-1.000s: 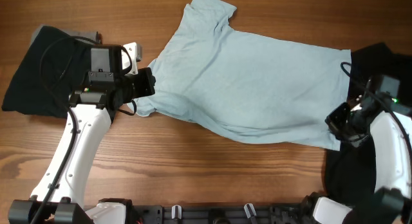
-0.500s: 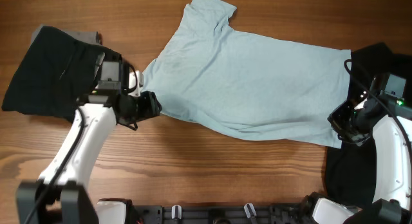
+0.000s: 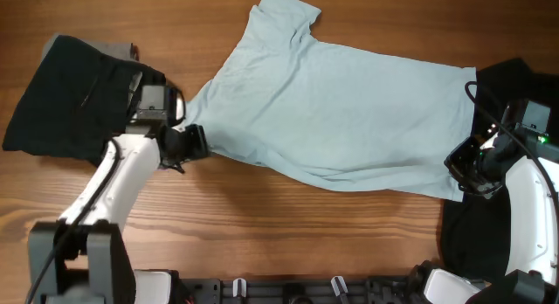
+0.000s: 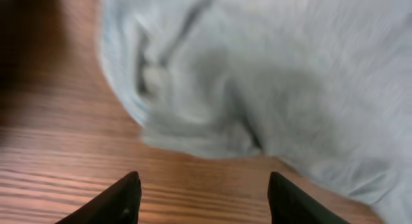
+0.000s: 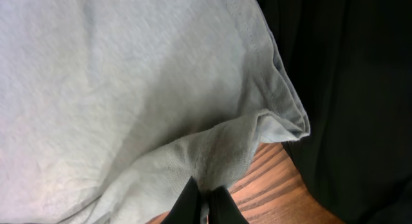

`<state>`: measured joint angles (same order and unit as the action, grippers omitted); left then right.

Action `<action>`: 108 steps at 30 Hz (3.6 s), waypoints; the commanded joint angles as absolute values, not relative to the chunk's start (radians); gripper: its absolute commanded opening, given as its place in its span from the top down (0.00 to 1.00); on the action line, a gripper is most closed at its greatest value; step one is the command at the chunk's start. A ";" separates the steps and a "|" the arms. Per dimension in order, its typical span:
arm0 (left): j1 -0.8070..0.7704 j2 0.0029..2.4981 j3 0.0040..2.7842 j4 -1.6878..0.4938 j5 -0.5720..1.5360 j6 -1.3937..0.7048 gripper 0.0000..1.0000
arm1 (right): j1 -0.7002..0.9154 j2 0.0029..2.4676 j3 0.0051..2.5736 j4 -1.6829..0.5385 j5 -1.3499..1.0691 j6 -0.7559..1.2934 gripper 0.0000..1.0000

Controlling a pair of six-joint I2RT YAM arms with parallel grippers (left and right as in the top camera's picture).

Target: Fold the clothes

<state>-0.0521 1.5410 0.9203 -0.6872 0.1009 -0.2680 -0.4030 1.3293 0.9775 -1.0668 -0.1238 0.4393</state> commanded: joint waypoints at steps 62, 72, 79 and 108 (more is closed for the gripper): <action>-0.094 1.327 1.118 -0.495 0.317 -0.243 0.96 | -0.408 1.346 1.206 -1.227 0.155 0.509 0.96; -0.117 1.496 1.118 -0.334 0.317 -0.242 0.96 | -0.519 1.404 1.206 -1.174 0.125 0.522 0.96; -0.117 1.557 1.118 -0.227 0.313 -0.239 0.96 | -0.521 1.404 1.204 -1.143 0.086 0.497 0.96; -0.115 1.682 1.118 -0.132 0.091 -0.239 0.96 | -0.514 1.568 1.202 -0.945 -0.186 0.360 0.96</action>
